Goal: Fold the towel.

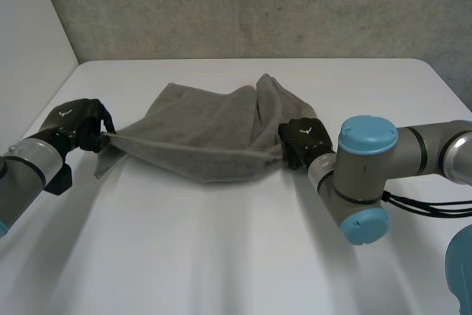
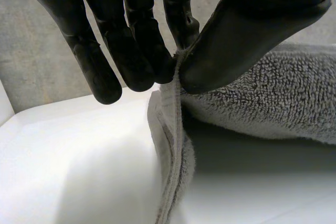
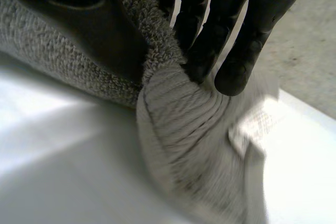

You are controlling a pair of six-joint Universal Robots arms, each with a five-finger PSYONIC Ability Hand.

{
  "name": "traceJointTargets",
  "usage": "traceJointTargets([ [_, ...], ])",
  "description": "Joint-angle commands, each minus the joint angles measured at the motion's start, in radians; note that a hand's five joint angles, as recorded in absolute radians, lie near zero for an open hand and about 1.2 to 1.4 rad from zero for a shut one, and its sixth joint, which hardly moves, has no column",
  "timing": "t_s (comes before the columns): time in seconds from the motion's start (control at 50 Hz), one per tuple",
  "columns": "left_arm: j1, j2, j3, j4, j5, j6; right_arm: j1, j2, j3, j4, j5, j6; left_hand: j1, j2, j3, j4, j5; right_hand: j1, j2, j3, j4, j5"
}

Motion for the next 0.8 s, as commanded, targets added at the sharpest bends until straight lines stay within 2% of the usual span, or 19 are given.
traceJointTargets([
  [0.02,0.014,0.003,0.003,0.000,-0.001,-0.024,-0.033,-0.021,-0.046,0.023,0.071,-0.002,0.119,0.052,0.054,0.033,0.062,0.082,0.086,0.084,0.062,0.070],
  [0.06,0.014,0.003,0.002,0.002,-0.001,-0.025,-0.041,-0.024,-0.048,0.029,0.069,-0.005,0.119,0.052,0.054,0.033,0.062,0.082,0.086,0.084,0.062,0.070],
  [0.08,0.014,0.003,0.002,0.002,-0.001,-0.025,-0.041,-0.026,-0.045,0.043,0.065,-0.006,0.119,0.052,0.054,0.033,0.062,-0.127,-0.122,-0.124,-0.146,-0.138],
  [0.1,0.014,0.003,0.002,0.002,-0.001,-0.025,-0.041,-0.026,-0.045,0.043,0.065,-0.006,0.119,0.052,0.054,0.033,0.062,-0.129,-0.124,-0.126,-0.148,-0.141],
  [0.12,0.014,0.003,0.000,0.002,-0.001,-0.025,-0.038,-0.021,-0.042,0.061,0.060,-0.009,0.119,0.052,0.054,0.033,0.062,-0.512,-0.508,-0.510,-0.532,-0.524],
  [0.14,0.014,0.003,0.000,0.002,-0.001,-0.025,-0.030,-0.015,-0.037,0.072,0.058,-0.014,0.119,0.052,0.054,0.033,0.062,-0.635,-0.631,-0.633,-0.655,-0.647],
  [0.24,0.014,0.003,0.000,0.002,0.001,-0.025,-0.018,0.011,-0.037,0.080,0.061,-0.016,0.119,0.052,0.054,0.033,0.062,-0.751,-0.747,-0.748,-0.770,-0.763],
  [0.44,0.016,0.003,0.005,0.002,0.001,-0.024,-0.018,0.043,-0.048,0.085,0.068,-0.031,0.119,0.052,0.054,0.033,0.062,-0.760,-0.756,-0.757,-0.779,-0.772],
  [0.48,0.016,0.003,0.005,0.002,0.001,-0.025,-0.018,0.043,-0.048,0.086,0.069,-0.039,0.119,0.052,0.054,0.033,0.062,-0.757,-0.753,-0.754,-0.777,-0.769],
  [0.54,0.017,0.003,0.005,0.003,0.001,-0.025,-0.019,0.043,-0.043,0.088,0.071,-0.054,0.119,0.052,0.054,0.033,0.062,-0.622,-0.618,-0.619,-0.642,-0.634],
  [0.58,0.017,0.003,0.005,0.003,0.001,-0.025,-0.030,0.023,-0.040,0.086,0.072,-0.062,0.119,0.052,0.054,0.033,0.062,-0.262,-0.258,-0.260,-0.282,-0.274],
  [0.6,0.017,0.003,0.005,0.003,0.001,-0.023,-0.030,0.023,-0.040,0.086,0.072,-0.062,0.119,0.052,0.054,0.033,0.062,-0.261,-0.257,-0.258,-0.280,-0.273],
  [0.64,0.017,0.003,0.006,0.003,0.001,-0.023,-0.042,-0.029,-0.042,0.089,0.072,-0.063,0.119,0.052,0.054,0.033,0.062,-0.033,-0.028,-0.030,-0.052,-0.045],
  [0.76,0.028,0.003,0.003,0.011,-0.001,-0.023,-0.077,-0.136,-0.025,0.092,0.069,-0.066,0.119,0.052,0.054,0.033,0.062,-0.032,-0.028,-0.029,-0.051,-0.044],
  [0.8,0.028,0.003,0.002,0.011,-0.001,-0.023,-0.096,-0.190,0.006,0.092,0.055,-0.069,0.119,0.052,0.054,0.033,0.062,0.081,0.085,0.084,0.062,0.069],
])
